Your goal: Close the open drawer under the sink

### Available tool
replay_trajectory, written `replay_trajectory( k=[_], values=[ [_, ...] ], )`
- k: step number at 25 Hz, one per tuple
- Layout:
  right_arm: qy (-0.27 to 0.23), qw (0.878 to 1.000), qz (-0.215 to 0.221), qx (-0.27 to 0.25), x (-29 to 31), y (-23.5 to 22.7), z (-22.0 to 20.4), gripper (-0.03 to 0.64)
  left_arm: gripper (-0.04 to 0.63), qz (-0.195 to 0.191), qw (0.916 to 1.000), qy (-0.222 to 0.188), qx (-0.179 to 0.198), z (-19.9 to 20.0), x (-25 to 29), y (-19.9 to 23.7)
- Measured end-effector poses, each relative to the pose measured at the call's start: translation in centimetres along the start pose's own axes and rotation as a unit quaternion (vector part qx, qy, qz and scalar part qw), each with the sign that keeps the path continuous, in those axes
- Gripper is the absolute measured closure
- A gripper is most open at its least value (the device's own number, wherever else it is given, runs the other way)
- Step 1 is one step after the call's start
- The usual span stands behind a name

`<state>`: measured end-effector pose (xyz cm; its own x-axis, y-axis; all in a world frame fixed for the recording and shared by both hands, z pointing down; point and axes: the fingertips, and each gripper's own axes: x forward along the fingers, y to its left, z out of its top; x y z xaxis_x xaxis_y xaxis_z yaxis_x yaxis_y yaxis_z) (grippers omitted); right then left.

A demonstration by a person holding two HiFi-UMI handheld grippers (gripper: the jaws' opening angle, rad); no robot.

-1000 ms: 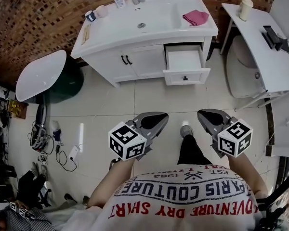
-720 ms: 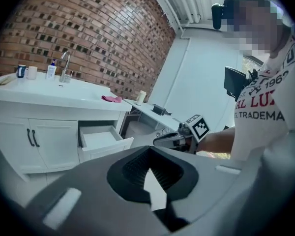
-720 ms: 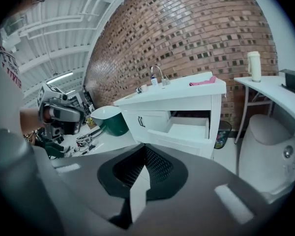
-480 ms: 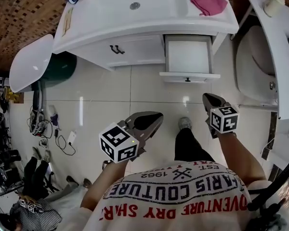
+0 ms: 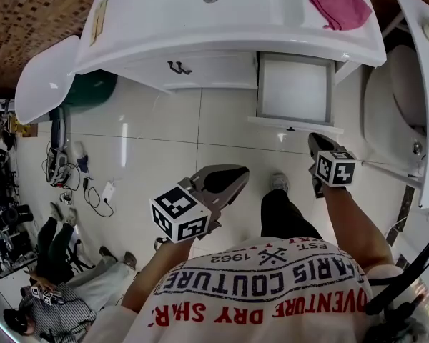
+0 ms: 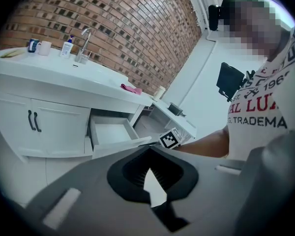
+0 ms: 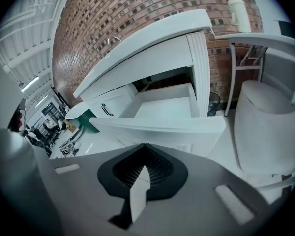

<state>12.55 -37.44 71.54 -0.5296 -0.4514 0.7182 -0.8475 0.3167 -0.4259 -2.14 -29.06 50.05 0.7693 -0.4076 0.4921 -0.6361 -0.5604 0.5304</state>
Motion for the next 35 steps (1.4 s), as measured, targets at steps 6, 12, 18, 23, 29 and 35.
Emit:
replay_trajectory(
  k=[6, 12, 18, 23, 29, 35],
  values=[
    [0.000, 1.000, 0.000, 0.005, 1.0, -0.7, 1.6, 0.611, 0.612, 0.005, 0.9999, 0.000, -0.012, 1.4, 1.0, 1.6],
    [-0.008, 0.999, 0.002, 0.036, 3.7, -2.2, 6.0, 0.611, 0.612, 0.011, 0.9997, -0.008, -0.020, 2.8, 1.6, 3.5],
    [-0.030, 0.999, -0.003, 0.044, 6.8, -4.4, 11.6, 0.611, 0.612, 0.020, 0.9994, -0.008, -0.028, 3.1, 2.2, 5.1],
    [-0.050, 0.998, -0.004, 0.044, 8.8, -5.5, 15.4, 0.611, 0.612, 0.036, 0.9986, -0.006, -0.037, 2.4, 1.6, 6.1],
    [-0.051, 0.997, -0.004, 0.059, 10.8, -6.5, 18.0, 0.611, 0.612, 0.046, 0.9982, 0.002, -0.039, 1.6, 2.0, 7.3],
    [-0.040, 0.998, -0.012, 0.049, 11.3, -6.7, 17.9, 0.609, 0.612, 0.046, 0.9985, 0.004, -0.029, 1.8, 1.9, 7.6]
  ],
)
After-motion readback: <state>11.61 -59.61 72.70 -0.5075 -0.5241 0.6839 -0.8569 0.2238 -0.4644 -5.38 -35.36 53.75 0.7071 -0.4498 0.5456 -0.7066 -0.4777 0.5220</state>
